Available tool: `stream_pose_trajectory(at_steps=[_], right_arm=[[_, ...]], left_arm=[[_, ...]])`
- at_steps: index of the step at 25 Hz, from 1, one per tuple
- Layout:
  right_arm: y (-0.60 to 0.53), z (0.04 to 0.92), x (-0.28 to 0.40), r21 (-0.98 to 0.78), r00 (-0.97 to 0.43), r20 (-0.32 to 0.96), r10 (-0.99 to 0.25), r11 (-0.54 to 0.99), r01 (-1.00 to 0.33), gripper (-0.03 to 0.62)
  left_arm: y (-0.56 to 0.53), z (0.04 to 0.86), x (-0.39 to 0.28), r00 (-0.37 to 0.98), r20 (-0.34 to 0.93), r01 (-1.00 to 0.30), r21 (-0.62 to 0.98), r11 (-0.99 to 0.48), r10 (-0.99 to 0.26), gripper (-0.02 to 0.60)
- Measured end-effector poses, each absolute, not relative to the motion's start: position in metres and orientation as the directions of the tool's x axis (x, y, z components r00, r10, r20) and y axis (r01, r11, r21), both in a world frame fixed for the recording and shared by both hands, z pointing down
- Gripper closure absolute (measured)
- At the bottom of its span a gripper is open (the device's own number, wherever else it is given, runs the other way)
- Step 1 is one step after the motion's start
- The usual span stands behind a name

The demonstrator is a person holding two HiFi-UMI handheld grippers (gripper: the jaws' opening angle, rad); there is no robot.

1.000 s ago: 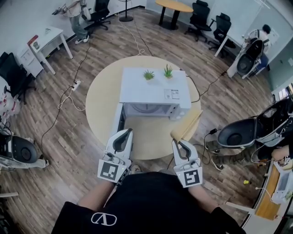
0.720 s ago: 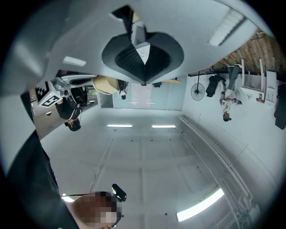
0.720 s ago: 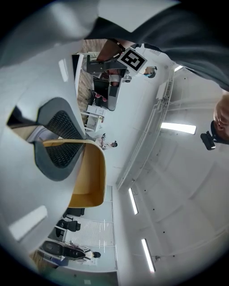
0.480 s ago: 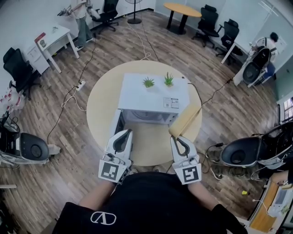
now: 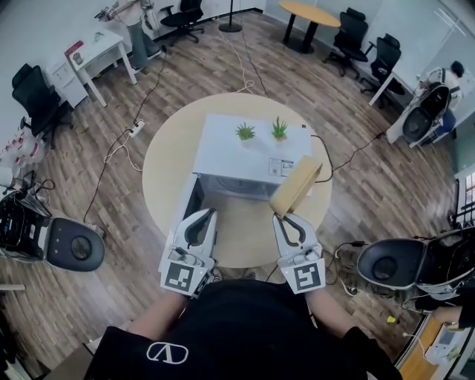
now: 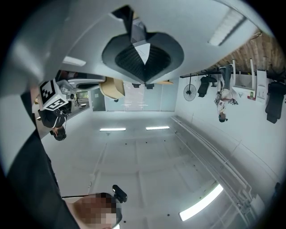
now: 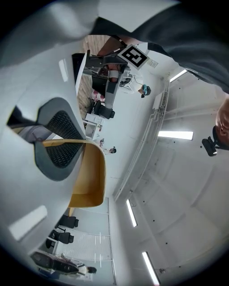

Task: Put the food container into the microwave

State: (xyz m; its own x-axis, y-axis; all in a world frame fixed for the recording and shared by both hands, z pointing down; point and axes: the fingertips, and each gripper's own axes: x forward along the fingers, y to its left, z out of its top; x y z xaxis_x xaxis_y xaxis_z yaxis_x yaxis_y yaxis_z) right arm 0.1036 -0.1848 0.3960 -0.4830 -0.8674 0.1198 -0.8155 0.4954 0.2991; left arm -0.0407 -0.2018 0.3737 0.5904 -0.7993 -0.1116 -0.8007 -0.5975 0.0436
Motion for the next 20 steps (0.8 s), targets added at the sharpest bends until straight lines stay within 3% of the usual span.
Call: stream_pose_trajectory(at_steps=[7, 14, 20], right_arm=[[-0.189, 0.408, 0.074, 0.337, -0.570, 0.182, -0.801, 0.595, -0.729, 0.571], [-0.184, 0.460, 0.022, 0.418, -0.711, 0.385, -0.589, 0.798, -0.434, 0.571], [-0.165, 0.508, -0.008, 0.344, -0.754, 0.542, -0.371, 0.917, -0.203, 0.571]], left_arm=[[-0.207, 0.385, -0.048, 0.572, -0.078, -0.816, 0.054, -0.576, -0.817, 0.581], [-0.206, 0.397, -0.064, 0.539, -0.086, -0.834, 0.084, -0.545, -0.838, 0.581], [-0.203, 0.421, -0.081, 0.498, -0.008, -0.860, 0.122, -0.495, -0.867, 0.581]])
